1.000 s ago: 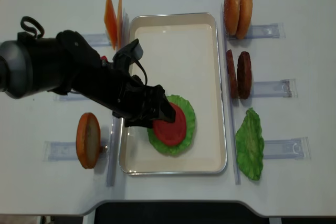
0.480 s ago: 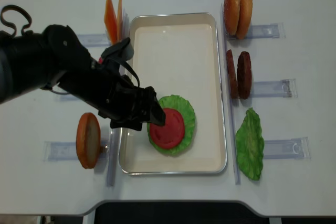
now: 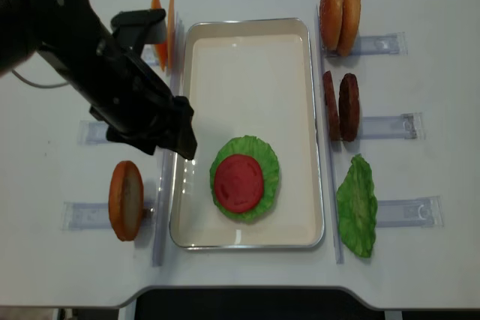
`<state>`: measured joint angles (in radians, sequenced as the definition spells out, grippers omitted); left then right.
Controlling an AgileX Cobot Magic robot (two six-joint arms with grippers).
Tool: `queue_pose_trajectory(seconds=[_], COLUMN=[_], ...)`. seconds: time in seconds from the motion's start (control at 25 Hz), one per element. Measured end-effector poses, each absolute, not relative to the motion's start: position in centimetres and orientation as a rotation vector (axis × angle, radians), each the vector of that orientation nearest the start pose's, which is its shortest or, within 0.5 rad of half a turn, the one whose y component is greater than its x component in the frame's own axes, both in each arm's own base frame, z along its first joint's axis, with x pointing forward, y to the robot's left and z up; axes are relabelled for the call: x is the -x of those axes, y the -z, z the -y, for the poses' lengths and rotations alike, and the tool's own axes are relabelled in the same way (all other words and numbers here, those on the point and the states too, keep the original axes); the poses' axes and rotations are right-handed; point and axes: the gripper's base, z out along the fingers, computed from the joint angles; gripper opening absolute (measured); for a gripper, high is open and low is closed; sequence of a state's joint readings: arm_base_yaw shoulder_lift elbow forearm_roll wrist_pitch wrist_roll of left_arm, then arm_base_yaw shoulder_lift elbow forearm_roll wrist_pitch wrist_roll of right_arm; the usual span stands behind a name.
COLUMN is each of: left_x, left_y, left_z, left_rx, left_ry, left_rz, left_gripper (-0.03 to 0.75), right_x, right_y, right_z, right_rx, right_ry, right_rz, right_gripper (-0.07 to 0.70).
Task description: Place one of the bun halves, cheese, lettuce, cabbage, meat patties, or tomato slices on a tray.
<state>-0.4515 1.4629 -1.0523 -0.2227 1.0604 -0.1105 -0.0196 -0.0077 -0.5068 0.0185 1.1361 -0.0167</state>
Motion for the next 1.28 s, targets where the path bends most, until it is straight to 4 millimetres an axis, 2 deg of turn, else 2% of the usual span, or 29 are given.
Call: queue_pose_trajectory(seconds=[0.16, 0.28, 0.52, 0.6, 0.68, 1.04, 1.28], left_x=[-23.7, -23.6, -23.6, -23.8, -24.2, -25.2, -25.2], left_y=[-28.3, -29.4, -29.7, -29.8, -29.9, -31.3, -31.5], left_z=[12.5, 12.2, 12.1, 11.5, 10.4, 3.2, 0.1], left_rx=[-0.387, -0.367, -0.365, -0.345, -0.318, -0.192, -0.088], left_ry=[0.22, 0.191, 0.178, 0.16, 0.147, 0.021, -0.009], left_rz=[-3.005, -2.976, -2.965, -2.961, -2.954, -2.899, -2.893], left_gripper=[0.598, 0.598, 0.589, 0.578, 0.573, 0.571, 0.571], right_x=[1.0, 1.0, 1.0, 1.0, 1.0, 1.0, 1.0], right_y=[-27.3, -27.3, -27.3, -27.3, -27.3, -27.3, -27.3], right_z=[-0.2, -0.2, -0.2, -0.2, -0.2, -0.2, -0.2], right_rx=[-0.001, -0.001, -0.001, -0.001, -0.001, -0.001, -0.001], right_ry=[-0.001, -0.001, -0.001, -0.001, -0.001, -0.001, -0.001], right_rz=[-2.105, -2.105, -2.105, -2.105, -2.105, -2.105, -2.105], right_gripper=[0.467, 0.467, 0.467, 0.467, 0.467, 0.467, 0.467])
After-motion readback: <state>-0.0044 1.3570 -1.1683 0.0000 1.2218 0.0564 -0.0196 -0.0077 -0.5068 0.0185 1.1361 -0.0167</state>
